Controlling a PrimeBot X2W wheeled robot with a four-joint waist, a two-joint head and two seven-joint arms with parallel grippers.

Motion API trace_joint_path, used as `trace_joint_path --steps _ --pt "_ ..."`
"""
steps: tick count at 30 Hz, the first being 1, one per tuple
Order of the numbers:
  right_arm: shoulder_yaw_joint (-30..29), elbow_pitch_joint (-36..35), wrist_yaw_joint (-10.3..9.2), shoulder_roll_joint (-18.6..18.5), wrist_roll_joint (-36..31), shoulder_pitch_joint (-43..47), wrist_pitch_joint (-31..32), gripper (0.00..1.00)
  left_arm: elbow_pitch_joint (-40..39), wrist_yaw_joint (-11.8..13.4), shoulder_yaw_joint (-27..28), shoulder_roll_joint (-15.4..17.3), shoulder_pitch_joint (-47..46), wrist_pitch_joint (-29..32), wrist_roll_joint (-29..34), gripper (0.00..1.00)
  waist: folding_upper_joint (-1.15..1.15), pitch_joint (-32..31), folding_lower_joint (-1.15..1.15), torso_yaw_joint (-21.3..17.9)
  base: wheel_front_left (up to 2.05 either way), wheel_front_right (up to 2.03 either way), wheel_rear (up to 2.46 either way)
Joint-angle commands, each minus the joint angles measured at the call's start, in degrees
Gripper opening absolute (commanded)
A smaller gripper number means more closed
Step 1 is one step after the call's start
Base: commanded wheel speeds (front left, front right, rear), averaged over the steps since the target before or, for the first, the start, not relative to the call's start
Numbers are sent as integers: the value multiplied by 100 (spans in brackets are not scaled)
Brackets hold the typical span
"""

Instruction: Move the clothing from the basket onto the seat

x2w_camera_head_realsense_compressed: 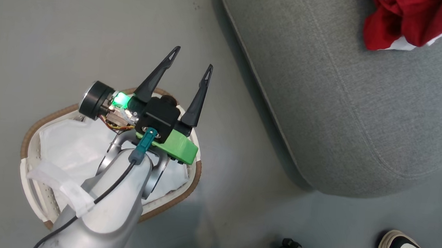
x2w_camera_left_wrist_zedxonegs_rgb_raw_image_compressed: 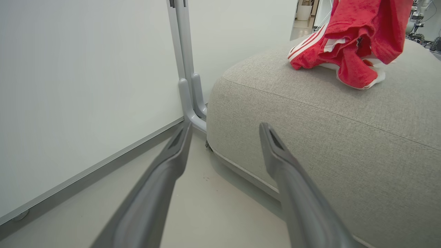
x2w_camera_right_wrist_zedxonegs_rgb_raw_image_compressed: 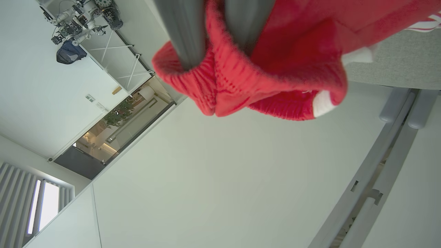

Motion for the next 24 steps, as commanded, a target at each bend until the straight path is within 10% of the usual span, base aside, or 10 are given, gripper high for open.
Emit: trace_joint_path --steps 1,18,21,22,23,24 --pt "-149 57 -8 -5 -43 -5 -12 0 -45 -27 6 28 -143 -4 50 100 -1 344 -1 300 0 0 0" --pt "-1711 361 -8 676 -419 861 -12 0 -100 47 -15 51 -502 -4 161 100 -1 1245 -1 591 0 0 0" --pt "-1850 270 -8 843 -433 974 -12 32 -97 58 6 59 -565 -4 150 100 -1 1312 -1 588 0 0 0" --pt "-1897 222 -9 927 -419 1034 -13 50 -91 67 11 62 -573 -4 149 100 -1 1328 -1 583 0 0 0" --pt "-1938 170 -9 998 -387 1085 -12 93 -79 65 12 65 -579 -4 152 100 -1 1335 -1 580 0 0 0" --pt "-1982 73 -9 1077 -353 1160 -13 100 -67 69 11 64 -590 -4 151 100 -1 1341 -1 577 0 0 0"
